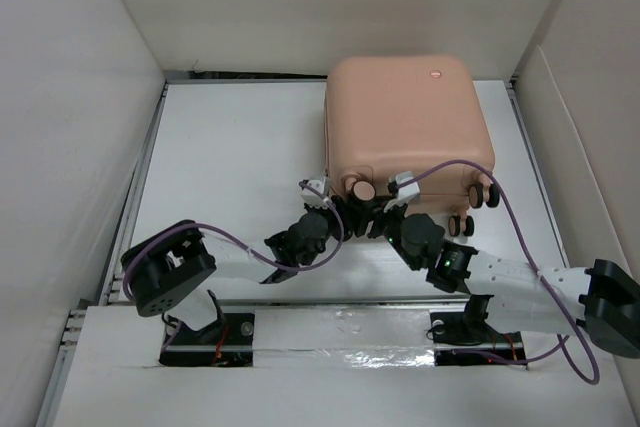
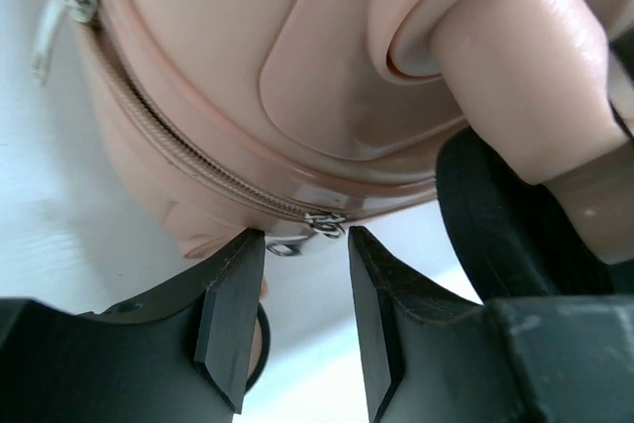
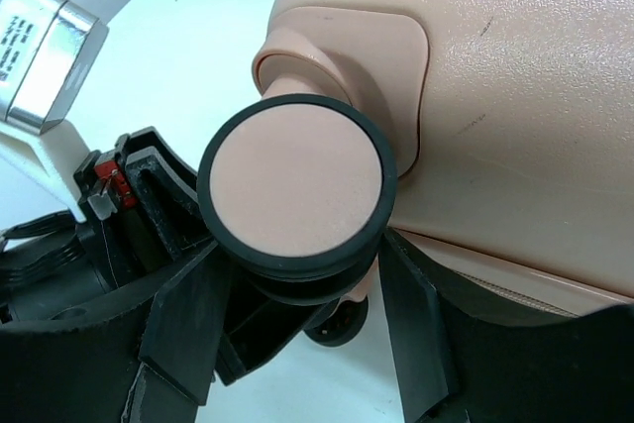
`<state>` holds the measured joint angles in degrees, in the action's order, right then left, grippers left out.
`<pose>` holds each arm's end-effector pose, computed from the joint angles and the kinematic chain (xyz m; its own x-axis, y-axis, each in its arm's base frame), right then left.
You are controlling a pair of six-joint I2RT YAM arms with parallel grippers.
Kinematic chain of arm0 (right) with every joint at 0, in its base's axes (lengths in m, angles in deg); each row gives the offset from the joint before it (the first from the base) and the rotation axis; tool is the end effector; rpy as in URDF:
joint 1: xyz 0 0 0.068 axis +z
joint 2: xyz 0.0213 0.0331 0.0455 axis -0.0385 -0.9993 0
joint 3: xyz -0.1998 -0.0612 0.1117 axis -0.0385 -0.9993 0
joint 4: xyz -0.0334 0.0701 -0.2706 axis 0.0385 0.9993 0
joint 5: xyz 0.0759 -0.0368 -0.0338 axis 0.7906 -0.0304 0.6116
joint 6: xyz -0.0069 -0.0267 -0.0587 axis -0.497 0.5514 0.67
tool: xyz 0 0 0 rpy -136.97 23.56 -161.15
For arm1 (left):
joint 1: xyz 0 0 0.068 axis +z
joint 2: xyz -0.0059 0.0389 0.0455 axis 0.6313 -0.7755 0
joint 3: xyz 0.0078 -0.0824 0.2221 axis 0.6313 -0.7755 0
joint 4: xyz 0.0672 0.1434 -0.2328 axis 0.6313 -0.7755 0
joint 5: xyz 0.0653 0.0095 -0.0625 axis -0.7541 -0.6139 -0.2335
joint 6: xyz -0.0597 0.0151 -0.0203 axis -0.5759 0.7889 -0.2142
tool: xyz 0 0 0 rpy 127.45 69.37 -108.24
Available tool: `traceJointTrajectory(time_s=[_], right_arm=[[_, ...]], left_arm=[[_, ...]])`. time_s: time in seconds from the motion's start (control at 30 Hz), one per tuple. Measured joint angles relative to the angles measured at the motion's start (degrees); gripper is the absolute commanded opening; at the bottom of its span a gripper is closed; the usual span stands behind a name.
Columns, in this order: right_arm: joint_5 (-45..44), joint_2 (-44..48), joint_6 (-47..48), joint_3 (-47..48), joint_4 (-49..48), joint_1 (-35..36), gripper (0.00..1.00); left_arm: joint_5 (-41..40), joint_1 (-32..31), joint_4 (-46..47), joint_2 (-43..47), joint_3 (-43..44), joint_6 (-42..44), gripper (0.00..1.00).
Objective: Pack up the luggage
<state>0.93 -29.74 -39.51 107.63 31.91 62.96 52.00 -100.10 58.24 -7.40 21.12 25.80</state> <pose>0.1586 0.2294 0.2033 -0.1931 0.1560 -0.9687 -0.4587 0.8584 0.2297 0.1724 -0.2659 0.1379 -0.3562 -0.3929 -0.8478 0.4643 0.7129 -0.5255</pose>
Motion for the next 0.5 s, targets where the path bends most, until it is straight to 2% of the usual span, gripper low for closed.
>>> traceJointTrajectory(time_s=[0.2,0.3,0.4,0.5], right_arm=[[-0.04,0.0,0.39,0.02,0.2,0.0,0.74],[-0.04,-0.28,0.55,0.55,0.52,-0.22,0.74],[-0.02,-0.81,0.59,1.31,0.52,-0.33,0.68],[0.0,-1.25,0.7,2.05,0.33,-0.33,0.67]], left_arm=[[-7.65,-1.97,-0.02,-1.73,1.64,2.62,0.34],[-10.14,-2.45,0.55,-2.38,2.19,4.04,0.3],[-11.17,-2.71,1.99,-2.71,2.34,5.42,0.19],[-11.63,-2.89,3.5,-3.13,2.36,6.56,0.07]])
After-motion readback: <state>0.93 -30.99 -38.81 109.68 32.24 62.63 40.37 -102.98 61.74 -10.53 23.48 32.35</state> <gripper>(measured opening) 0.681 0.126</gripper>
